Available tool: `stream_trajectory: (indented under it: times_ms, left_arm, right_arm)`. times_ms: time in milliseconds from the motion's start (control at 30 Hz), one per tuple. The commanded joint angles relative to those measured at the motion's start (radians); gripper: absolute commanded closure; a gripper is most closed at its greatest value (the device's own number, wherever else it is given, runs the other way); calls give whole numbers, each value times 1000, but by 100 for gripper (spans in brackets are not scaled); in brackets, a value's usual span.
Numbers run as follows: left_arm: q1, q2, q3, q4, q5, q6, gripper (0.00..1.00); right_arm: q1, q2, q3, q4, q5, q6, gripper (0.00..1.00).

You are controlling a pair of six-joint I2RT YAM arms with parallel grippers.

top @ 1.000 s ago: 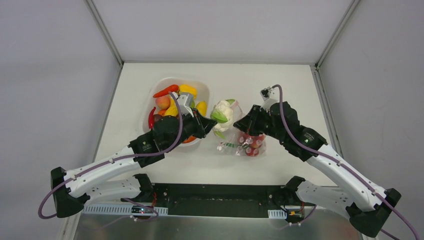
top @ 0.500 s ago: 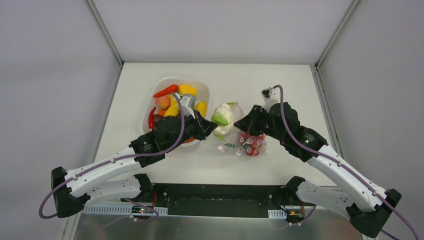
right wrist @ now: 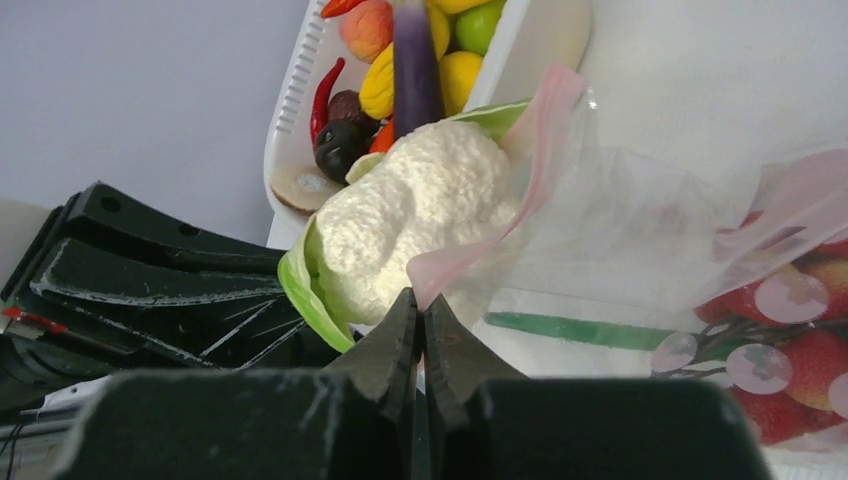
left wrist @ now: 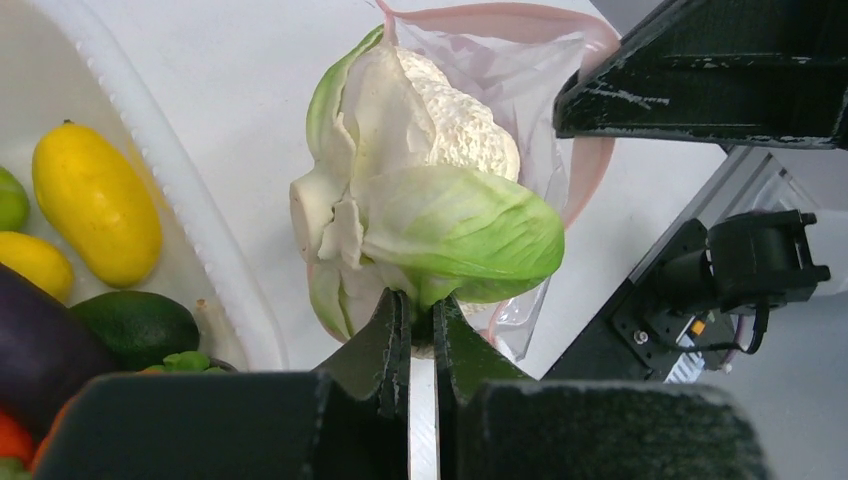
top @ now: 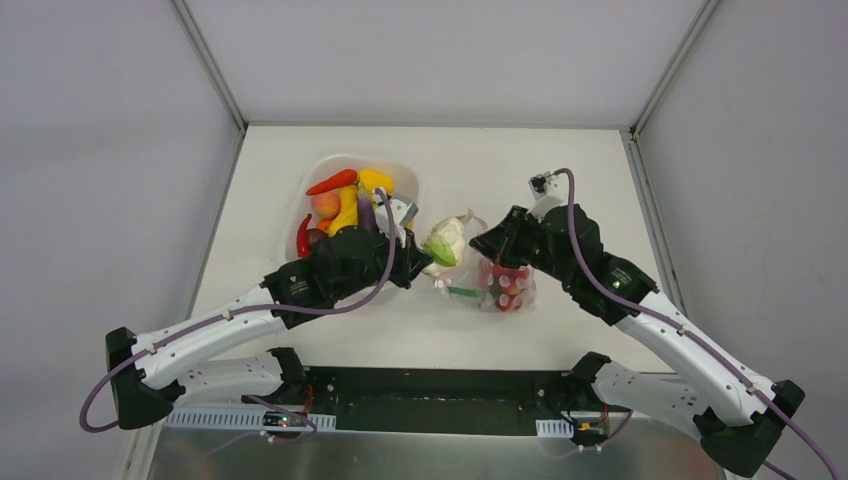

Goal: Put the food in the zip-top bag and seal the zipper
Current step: Adjust the zipper food storage bag at the center of the board.

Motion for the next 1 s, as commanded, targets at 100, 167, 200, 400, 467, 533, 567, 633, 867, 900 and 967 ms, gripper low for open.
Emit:
stream_trajectory:
  times_ms: [100,167,200,400,467,533,567,633,867,900,967]
  left_arm:
    - [-59,109,191,-166,-27,177,100]
    - [-78,140,237,-228,-70,205,100]
    - [-86,152,253,-248,-79,218,100]
    - [-156,179,265,-302,-221,277,100]
    - [-183,184,256,-288,-260,290,100]
    - [-208,195,257,-273,-282,303,100]
    - [-222,203,260,-265,-296,307,100]
    - [-237,234,280,-267,-334,312,100]
    - [-237,300,366,-303,-464,201,100]
    - [-234,282,345,-265,-461,188,100]
    - [-219,240,298,-197,-439,156,100]
  right_arm:
    - [1,14,61,112,-175,-60,95]
    - [1,10,65,103,-135,-59,95]
    - [1,8,69,90,-112,-62,95]
    - [1,-1,93,70,-4,-70,95]
    - [1,14,112,63,7,-71,95]
    - [0,33,126,62,1,-62,96]
    - [2,40,130,66,-11,-59,96]
    - [2,49,127,85,-68,-54,96]
    - [3,39,112,95,-297,-111,97]
    - [3,32,104,73,-273,-114,97]
    - [3,14,91,36,-233,-131,98]
